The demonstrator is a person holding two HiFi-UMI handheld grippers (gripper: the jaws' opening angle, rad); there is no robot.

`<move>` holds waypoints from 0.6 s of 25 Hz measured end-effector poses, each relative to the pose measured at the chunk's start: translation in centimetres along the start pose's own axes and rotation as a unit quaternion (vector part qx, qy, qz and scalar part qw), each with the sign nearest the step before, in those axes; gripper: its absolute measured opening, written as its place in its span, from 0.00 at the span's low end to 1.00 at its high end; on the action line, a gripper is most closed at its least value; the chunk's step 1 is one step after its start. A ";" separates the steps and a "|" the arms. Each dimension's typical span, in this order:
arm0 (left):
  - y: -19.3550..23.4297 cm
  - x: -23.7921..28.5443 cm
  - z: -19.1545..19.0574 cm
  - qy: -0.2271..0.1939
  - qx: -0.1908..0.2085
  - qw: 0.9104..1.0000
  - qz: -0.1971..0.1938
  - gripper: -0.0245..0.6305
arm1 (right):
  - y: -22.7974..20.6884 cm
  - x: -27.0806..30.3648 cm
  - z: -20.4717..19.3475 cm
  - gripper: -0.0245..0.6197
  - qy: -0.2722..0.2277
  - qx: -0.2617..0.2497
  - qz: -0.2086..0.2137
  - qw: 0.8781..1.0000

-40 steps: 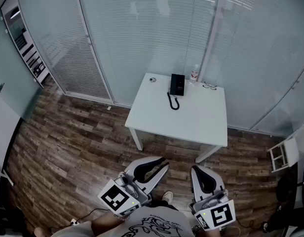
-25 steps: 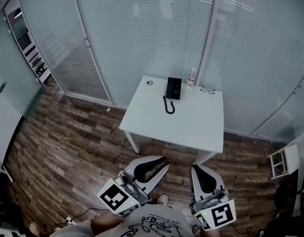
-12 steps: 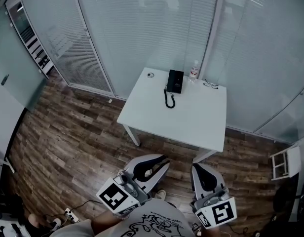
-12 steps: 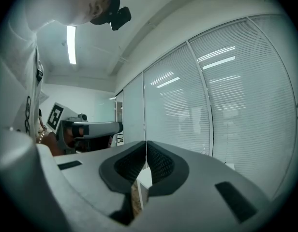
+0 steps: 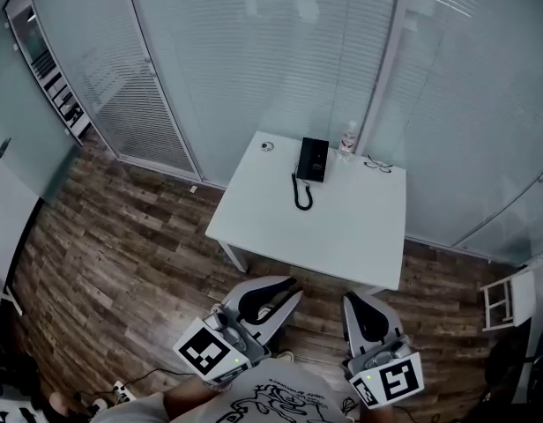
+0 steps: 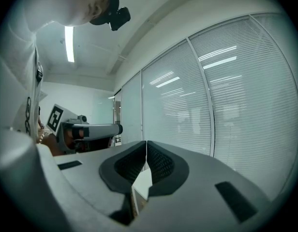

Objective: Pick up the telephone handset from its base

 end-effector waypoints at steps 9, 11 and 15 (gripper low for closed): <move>9.5 0.6 1.4 0.002 0.001 1.000 -0.002 0.12 | 0.0 9.6 1.9 0.05 -0.004 -0.009 0.003 1.000; 11.5 0.5 2.0 -0.003 0.001 1.000 -0.008 0.12 | 0.3 11.6 2.2 0.05 -0.003 -0.011 -0.001 1.000; 15.4 0.4 2.8 -0.009 -0.001 1.000 -0.021 0.12 | 0.9 15.1 2.7 0.05 -0.002 -0.014 -0.012 1.000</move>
Point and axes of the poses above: the fingertips, and each gripper's own axes: x forward along the fingers, y to its left, z out of its top, the point moved 4 cm from there along -x, backward along the fingers, and after that the axes turned 7 degrees about -z, right-handed, at the moved point
